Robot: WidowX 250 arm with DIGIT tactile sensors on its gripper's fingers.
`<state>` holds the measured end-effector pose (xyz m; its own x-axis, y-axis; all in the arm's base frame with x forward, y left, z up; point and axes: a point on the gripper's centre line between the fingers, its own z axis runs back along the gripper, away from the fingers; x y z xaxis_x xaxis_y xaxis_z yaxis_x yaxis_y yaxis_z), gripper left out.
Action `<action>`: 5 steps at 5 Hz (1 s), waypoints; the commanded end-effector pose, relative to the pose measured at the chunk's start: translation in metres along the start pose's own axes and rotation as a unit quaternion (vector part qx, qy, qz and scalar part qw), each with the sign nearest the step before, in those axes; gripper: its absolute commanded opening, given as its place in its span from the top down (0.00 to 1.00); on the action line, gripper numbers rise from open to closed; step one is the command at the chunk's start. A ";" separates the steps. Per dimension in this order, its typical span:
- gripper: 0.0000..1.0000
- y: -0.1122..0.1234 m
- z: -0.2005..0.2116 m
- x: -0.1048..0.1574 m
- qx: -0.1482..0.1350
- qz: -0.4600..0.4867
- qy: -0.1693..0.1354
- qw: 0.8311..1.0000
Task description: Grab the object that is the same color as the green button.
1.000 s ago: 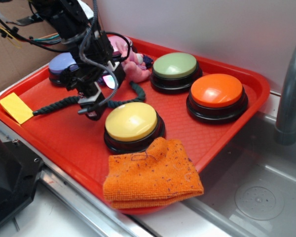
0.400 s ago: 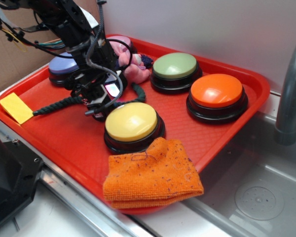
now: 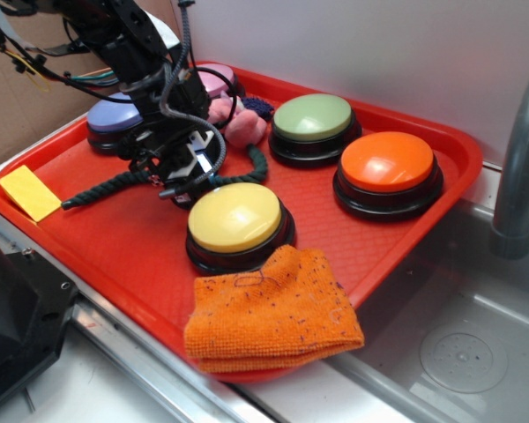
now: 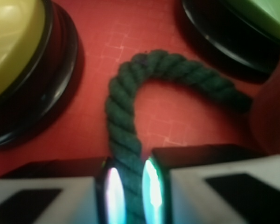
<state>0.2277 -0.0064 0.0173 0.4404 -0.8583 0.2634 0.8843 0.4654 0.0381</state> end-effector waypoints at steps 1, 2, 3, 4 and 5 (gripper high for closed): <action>1.00 0.003 0.043 0.018 0.026 0.132 0.031 0.990; 1.00 0.003 0.073 0.015 0.034 0.254 0.057 0.965; 1.00 0.004 0.107 0.014 0.062 0.360 0.092 0.926; 1.00 0.005 0.140 0.016 0.082 0.438 0.101 0.890; 1.00 0.011 0.163 0.019 0.101 0.484 0.097 0.864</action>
<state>0.2082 0.0233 0.1634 0.9971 -0.0671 0.0349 0.0654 0.9967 0.0491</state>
